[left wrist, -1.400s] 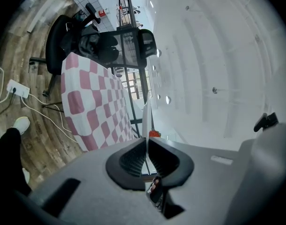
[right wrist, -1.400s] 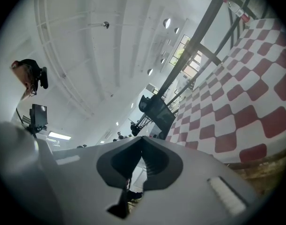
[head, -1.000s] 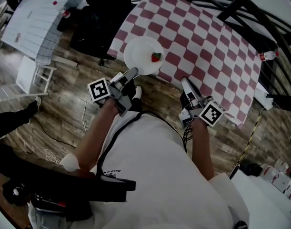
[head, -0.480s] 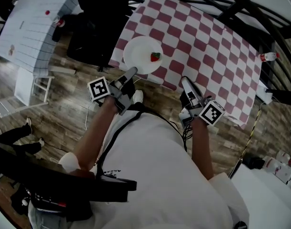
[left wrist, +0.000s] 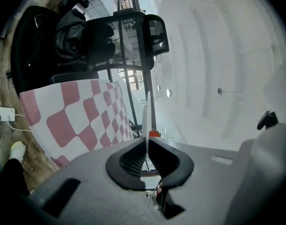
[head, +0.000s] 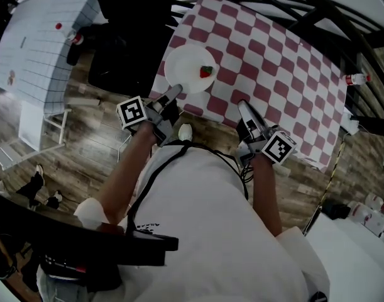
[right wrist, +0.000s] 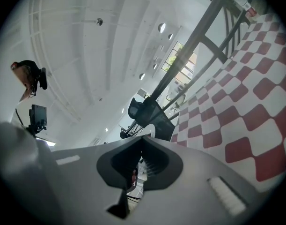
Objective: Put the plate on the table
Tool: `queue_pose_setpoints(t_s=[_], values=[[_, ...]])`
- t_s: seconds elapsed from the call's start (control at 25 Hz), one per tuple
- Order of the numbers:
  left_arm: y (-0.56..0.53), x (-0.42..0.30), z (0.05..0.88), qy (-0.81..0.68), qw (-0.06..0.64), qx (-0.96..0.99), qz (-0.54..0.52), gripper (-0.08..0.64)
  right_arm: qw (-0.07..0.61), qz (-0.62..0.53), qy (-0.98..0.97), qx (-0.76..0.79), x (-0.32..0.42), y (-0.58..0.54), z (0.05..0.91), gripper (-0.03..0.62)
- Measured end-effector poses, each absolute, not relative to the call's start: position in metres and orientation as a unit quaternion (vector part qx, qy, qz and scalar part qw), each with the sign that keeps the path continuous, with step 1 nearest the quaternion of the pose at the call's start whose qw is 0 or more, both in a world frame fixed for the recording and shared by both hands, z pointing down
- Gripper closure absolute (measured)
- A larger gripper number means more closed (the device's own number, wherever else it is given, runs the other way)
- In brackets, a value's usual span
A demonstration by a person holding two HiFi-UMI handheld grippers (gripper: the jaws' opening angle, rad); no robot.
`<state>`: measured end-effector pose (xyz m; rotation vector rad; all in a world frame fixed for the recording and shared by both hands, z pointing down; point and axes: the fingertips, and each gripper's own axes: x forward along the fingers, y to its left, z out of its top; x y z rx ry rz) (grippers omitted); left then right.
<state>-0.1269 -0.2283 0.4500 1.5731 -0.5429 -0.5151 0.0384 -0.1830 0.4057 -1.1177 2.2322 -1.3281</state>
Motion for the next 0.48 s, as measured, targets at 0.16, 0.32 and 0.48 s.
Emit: queue_pose_setpoints(t_s=[0.16,0.32,0.48], values=[[-0.247,-0.133,0.453,-0.232,0.648,0.69,-0.225,0.538,0.155,-0.461,0.781,-0.391,0.027,-0.201,0.406,0.584],[-0.265,-0.14,0.453,-0.225,0.65,0.691,-0.223,0.538,0.156,-0.458,0.782,-0.394,0.016,-0.22,0.402,0.584],[-0.27,-0.14,0.454,-0.223,0.648,0.694,-0.222,0.538,0.152,-0.459,0.778,-0.402,0.015,-0.218,0.401,0.584]])
